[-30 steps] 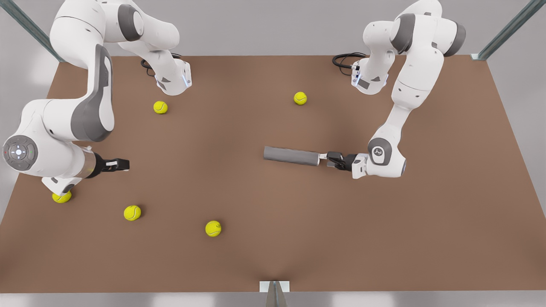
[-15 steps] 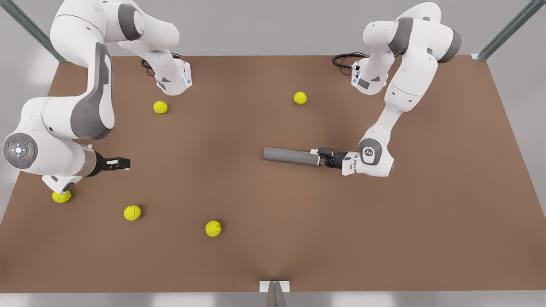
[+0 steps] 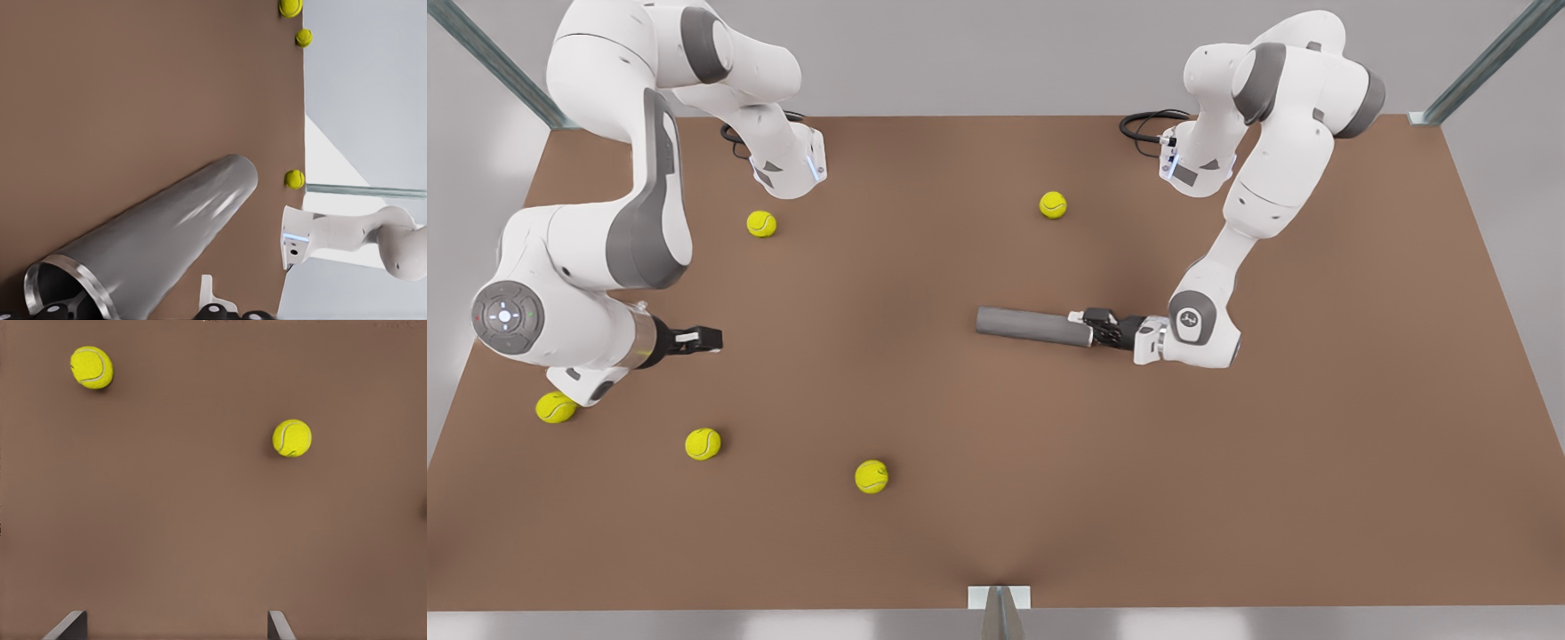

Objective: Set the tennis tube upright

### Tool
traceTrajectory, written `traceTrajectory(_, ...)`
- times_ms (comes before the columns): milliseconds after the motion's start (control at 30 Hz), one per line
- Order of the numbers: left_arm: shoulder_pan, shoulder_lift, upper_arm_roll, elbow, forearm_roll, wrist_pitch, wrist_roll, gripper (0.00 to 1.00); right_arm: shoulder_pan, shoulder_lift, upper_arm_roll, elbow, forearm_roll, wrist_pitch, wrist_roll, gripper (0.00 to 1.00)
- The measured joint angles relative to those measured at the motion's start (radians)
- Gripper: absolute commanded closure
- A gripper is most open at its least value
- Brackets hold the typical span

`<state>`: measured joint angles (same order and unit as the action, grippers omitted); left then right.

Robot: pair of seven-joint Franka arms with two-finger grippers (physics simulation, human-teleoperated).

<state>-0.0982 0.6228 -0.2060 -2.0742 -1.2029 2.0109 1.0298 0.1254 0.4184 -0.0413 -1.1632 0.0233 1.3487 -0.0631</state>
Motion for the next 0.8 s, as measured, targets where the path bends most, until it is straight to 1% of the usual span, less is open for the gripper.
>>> traceTrajectory(67, 0.000, 0.001, -0.004, 0.000, 0.000, 0.001, 0.002, 0.30, 0.006, -0.004, 0.000, 0.003, -0.003, 0.003, 0.002, 0.00)
traceTrajectory(133, 0.000, 0.001, -0.006, 0.000, 0.000, 0.002, 0.004, 0.34, 0.008, -0.004, 0.000, 0.004, -0.002, 0.005, 0.003, 0.00)
traceTrajectory(200, 0.000, 0.001, -0.007, 0.001, 0.002, 0.002, 0.006, 0.42, 0.009, -0.003, 0.001, 0.003, -0.001, 0.007, 0.005, 0.00)
traceTrajectory(267, 0.000, 0.001, -0.007, 0.001, 0.004, 0.003, 0.007, 0.44, 0.007, -0.003, 0.001, 0.002, 0.000, 0.007, 0.006, 0.00)
traceTrajectory(300, 0.000, 0.001, -0.007, 0.004, 0.005, 0.003, 0.008, 0.50, 0.007, -0.003, 0.001, 0.001, 0.000, 0.007, 0.007, 0.00)
traceTrajectory(400, 0.000, 0.000, -0.007, 0.008, 0.007, 0.002, 0.008, 0.52, 0.007, -0.003, 0.001, -0.001, 0.001, 0.006, 0.008, 0.00)
traceTrajectory(500, 0.001, -0.002, -0.007, 0.009, 0.008, 0.000, 0.008, 0.56, 0.007, -0.002, 0.002, -0.004, 0.001, 0.004, 0.009, 0.00)
traceTrajectory(567, 0.002, -0.002, -0.007, 0.009, 0.010, 0.000, 0.008, 0.63, 0.007, -0.001, 0.002, -0.004, 0.001, 0.003, 0.010, 0.00)
traceTrajectory(733, 0.002, -0.009, -0.006, 0.009, 0.028, -0.001, 0.007, 0.69, 0.002, -0.007, 0.001, -0.003, 0.002, -0.007, 0.009, 0.00)
traceTrajectory(800, 0.002, -0.016, -0.006, 0.009, 0.039, -0.001, 0.006, 0.69, 0.003, -0.009, 0.002, -0.003, 0.002, -0.014, 0.009, 0.00)
